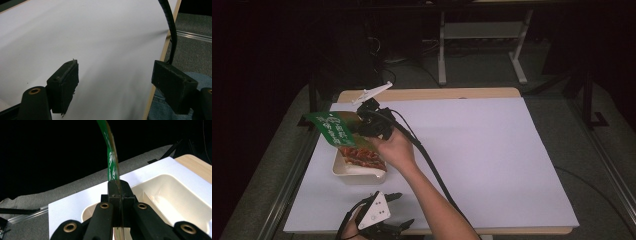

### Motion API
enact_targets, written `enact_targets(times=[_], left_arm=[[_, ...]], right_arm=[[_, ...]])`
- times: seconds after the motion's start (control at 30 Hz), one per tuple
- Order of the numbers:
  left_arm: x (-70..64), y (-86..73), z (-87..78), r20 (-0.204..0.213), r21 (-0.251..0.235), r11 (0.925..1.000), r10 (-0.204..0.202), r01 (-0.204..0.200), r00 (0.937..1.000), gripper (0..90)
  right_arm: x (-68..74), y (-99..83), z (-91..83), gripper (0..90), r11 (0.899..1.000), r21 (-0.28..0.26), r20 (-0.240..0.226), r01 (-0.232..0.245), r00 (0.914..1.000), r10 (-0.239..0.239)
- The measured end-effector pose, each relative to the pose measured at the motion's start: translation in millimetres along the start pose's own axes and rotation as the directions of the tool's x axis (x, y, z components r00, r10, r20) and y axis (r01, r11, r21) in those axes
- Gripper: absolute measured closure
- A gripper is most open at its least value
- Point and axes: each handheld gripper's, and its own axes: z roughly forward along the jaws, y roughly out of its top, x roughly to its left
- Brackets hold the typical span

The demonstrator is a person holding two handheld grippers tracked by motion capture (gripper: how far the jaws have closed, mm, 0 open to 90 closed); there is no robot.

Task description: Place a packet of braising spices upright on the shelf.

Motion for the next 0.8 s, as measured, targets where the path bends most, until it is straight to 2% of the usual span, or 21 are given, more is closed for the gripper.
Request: enact_targets(times=[0.2, 0.37, 0.4, 0.5, 0.67, 0.8], left_arm=[[0.0, 0.0, 0.7, -0.001, 0.008, 0.9999, 0.007, -0.007, 1.0, 21.2], [-1.3, 0.2, 1.3, 0.001, 0.002, 1.0, 0.001, -0.001, 1.0, 21.2], [-0.5, 0.5, 0.4, 0.0, 0.013, 0.9998, 0.017, -0.017, 0.9999, 21.2], [-0.7, 0.7, 0.1, 0.0, 0.012, 0.9998, 0.014, -0.014, 0.9999, 21.2], [-0.5, 0.8, -0.1, 0.0, 0.011, 0.9998, 0.015, -0.015, 0.9999, 21.2], [-0.7, 0.7, 0.4, 0.0, 0.008, 0.9999, 0.008, -0.008, 1.0, 21.2]], right_arm=[[-7.1, -12.3, 4.6, 89.9, 0.999, -0.033, 0.009, -0.03, 0.9995, 0.03], [-8.4, -16.2, 7.9, 89.8, 0.999, -0.03, 0.017, -0.042, 0.9989, 0.043], [-9.1, -17.9, 10.2, 89.7, 0.999, -0.024, 0.024, -0.036, 0.999, 0.037], [-10.6, -21.6, 12.6, 89.5, 0.999, -0.024, 0.026, -0.045, 0.9986, 0.045], [-15.3, -25.4, 13.2, 88.2, 0.997, -0.038, 0.012, -0.062, 0.998, 0.062], [-17.5, -25.8, 15.5, 83.4, 0.999, -0.01, -0.001, -0.054, 0.9986, 0.054]])
